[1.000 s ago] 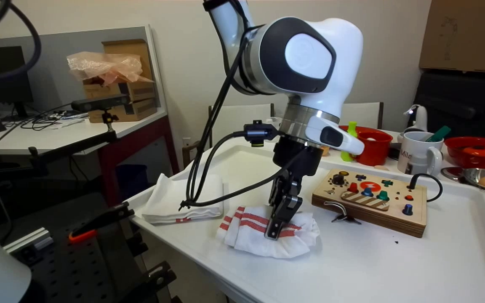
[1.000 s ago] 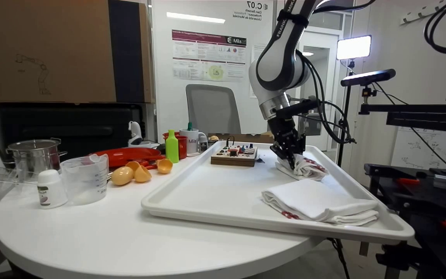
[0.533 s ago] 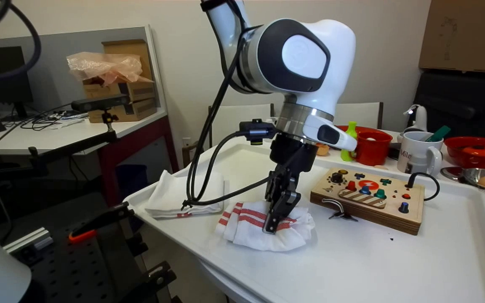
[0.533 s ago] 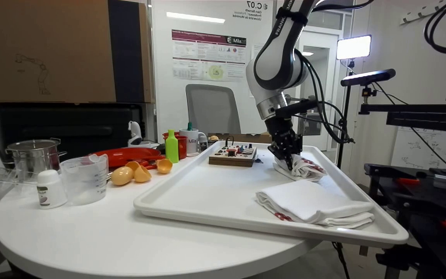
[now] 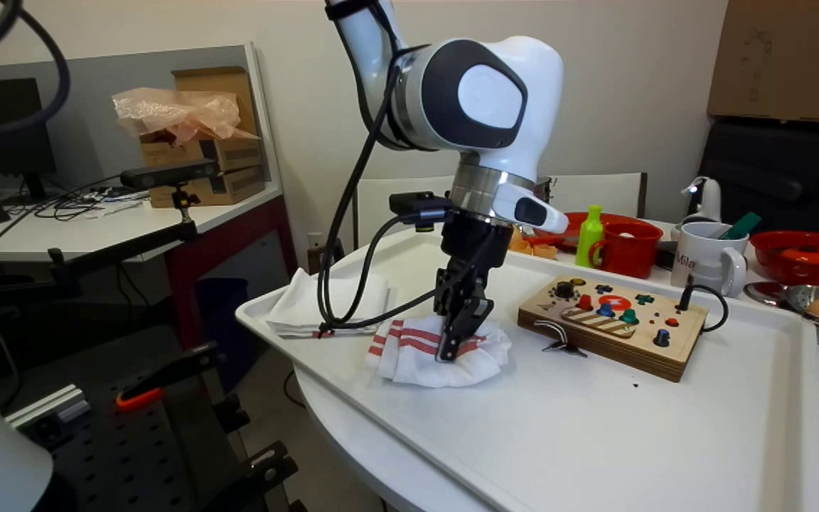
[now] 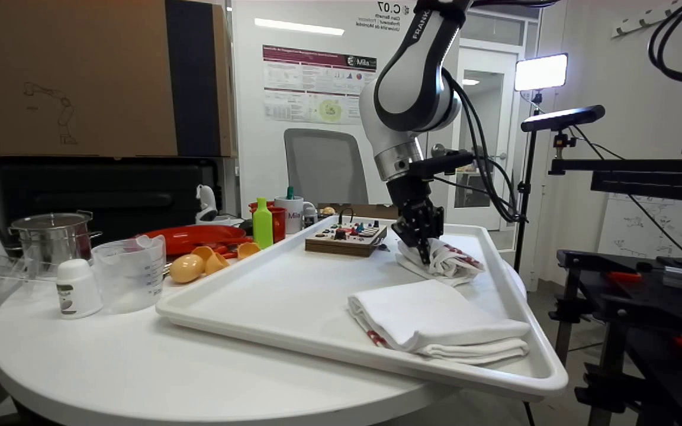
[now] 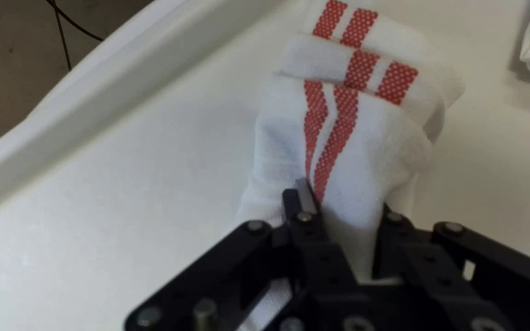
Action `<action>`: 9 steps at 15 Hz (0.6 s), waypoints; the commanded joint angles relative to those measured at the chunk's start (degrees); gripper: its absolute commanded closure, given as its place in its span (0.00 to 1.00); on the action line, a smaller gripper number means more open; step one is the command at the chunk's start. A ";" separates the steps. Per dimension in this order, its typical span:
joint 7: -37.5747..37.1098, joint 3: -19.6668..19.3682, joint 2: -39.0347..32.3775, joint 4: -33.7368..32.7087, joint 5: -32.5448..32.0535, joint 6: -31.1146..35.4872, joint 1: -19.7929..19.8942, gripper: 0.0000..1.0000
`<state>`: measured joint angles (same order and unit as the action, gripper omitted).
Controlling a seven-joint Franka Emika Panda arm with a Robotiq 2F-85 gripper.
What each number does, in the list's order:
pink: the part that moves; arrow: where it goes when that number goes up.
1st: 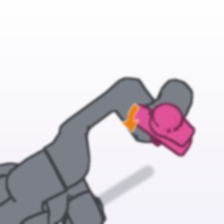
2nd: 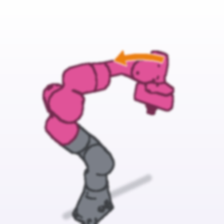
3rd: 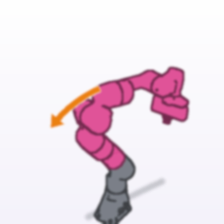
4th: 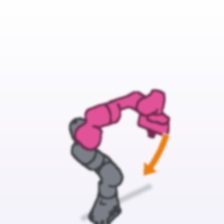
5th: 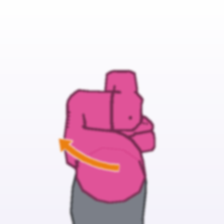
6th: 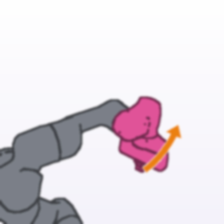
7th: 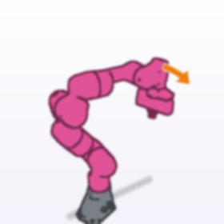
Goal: Use the cloth to wipe the tray
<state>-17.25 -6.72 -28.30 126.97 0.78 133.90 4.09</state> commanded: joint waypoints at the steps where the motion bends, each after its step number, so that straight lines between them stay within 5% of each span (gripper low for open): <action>1: 1.95 1.27 -3.39 -1.81 0.83 3.46 -1.20 0.94; 9: 3.10 2.34 -3.06 -3.36 -0.13 4.45 -3.22 0.94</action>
<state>-15.41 -4.92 -28.54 125.81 0.67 136.11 1.91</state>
